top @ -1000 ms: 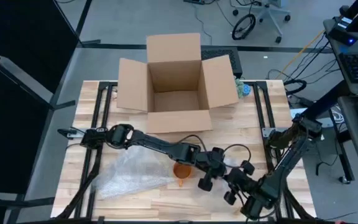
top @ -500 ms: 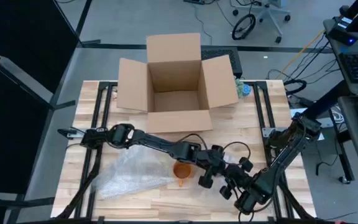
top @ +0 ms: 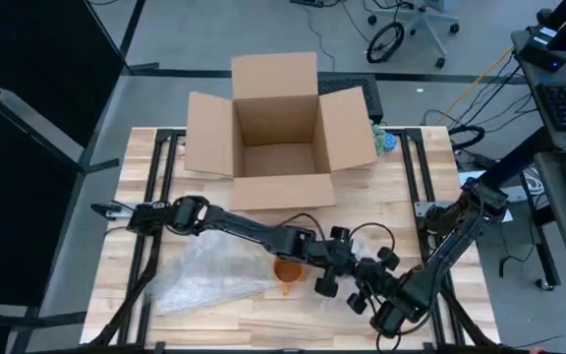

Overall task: Wrap mug
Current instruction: Wrap the pink mug with the transparent bubble wrap

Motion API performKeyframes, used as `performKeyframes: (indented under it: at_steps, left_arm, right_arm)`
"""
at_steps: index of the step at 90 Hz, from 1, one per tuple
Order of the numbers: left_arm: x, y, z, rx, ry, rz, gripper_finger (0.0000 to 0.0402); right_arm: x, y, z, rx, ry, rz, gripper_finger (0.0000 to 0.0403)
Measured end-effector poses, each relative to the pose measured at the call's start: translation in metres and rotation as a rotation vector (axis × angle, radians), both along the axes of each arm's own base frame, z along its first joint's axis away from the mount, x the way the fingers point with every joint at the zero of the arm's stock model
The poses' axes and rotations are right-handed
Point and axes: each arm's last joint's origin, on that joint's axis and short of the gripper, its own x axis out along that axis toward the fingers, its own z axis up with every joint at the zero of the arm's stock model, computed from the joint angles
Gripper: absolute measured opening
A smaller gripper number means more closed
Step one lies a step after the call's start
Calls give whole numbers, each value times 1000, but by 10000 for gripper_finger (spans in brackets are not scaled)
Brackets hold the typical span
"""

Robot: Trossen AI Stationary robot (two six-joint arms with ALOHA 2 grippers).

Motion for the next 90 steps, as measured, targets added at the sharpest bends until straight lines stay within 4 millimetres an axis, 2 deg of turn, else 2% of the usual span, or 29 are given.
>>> performKeyframes:
  at_steps: [16,25,32,45,55,70,79,90]
  left_arm:
    - [-14,0,32,13,-19,15,0]
    - [-18,3,37,43,4,49,0]
    - [-20,10,29,73,71,73,0]
    - [-18,26,-8,77,184,123,0]
    - [-13,35,-14,47,173,155,0]
    - [-7,26,-25,-92,181,23,0]
    - [-5,17,-38,-104,196,-9,0]
    - [-5,11,-38,-104,187,-21,0]
  right_arm:
    - [0,0,0,2,5,2,4]
    - [0,0,0,5,6,2,4]
    - [1,2,4,18,1,4,4]
    - [4,5,12,25,-5,25,4]
    - [4,4,13,15,-9,25,4]
    - [6,-1,14,-35,-24,7,4]
    - [10,-6,14,-60,-19,3,4]
    - [18,-15,14,-86,-4,-8,4]
